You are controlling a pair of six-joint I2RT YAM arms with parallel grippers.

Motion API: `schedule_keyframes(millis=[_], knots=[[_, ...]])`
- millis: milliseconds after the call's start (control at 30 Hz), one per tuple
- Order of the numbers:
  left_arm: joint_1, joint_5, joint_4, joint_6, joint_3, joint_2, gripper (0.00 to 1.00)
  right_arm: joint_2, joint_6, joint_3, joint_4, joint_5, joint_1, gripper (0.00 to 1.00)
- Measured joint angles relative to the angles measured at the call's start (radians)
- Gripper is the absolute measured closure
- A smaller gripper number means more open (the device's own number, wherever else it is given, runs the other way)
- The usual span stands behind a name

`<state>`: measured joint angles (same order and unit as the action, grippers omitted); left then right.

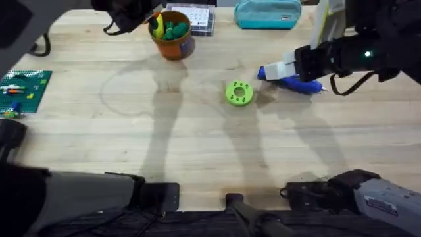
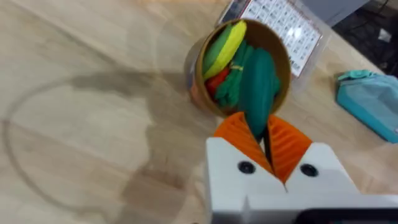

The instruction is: Pick up the gripper from the table and insert it into the empty holder that is missing its gripper. Then pick up a screw, insert it into the mounting hole, and use the screwdriver to tighten it. Finally, clean up the table by picking up the vegetable and placing it into the bucket.

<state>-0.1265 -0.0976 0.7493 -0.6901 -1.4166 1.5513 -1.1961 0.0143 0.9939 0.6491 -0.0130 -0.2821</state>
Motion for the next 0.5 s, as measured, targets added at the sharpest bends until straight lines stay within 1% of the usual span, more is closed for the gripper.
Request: schedule_keyframes(millis=[233, 333, 400, 500], knots=[[0.0, 0.028, -0.164, 0.0, 0.0, 0.135, 0.969, 0.0, 0.0, 0.0, 0.001, 0.0, 0.0, 0.029], [0.0, 0.039, -0.202, 0.002, 0.0, 0.177, 0.87, 0.0, 0.0, 0.0, 0.002, 0.0, 0.0, 0.029], [0.0, 0.046, -0.209, 0.004, 0.0, 0.192, 0.779, 0.0, 0.0, 0.0, 0.001, 0.0, 0.0, 0.029], [0.0, 0.051, -0.214, 0.003, 0.0, 0.203, 0.675, 0.0, 0.0, 0.0, 0.001, 0.0, 0.0, 0.029]])
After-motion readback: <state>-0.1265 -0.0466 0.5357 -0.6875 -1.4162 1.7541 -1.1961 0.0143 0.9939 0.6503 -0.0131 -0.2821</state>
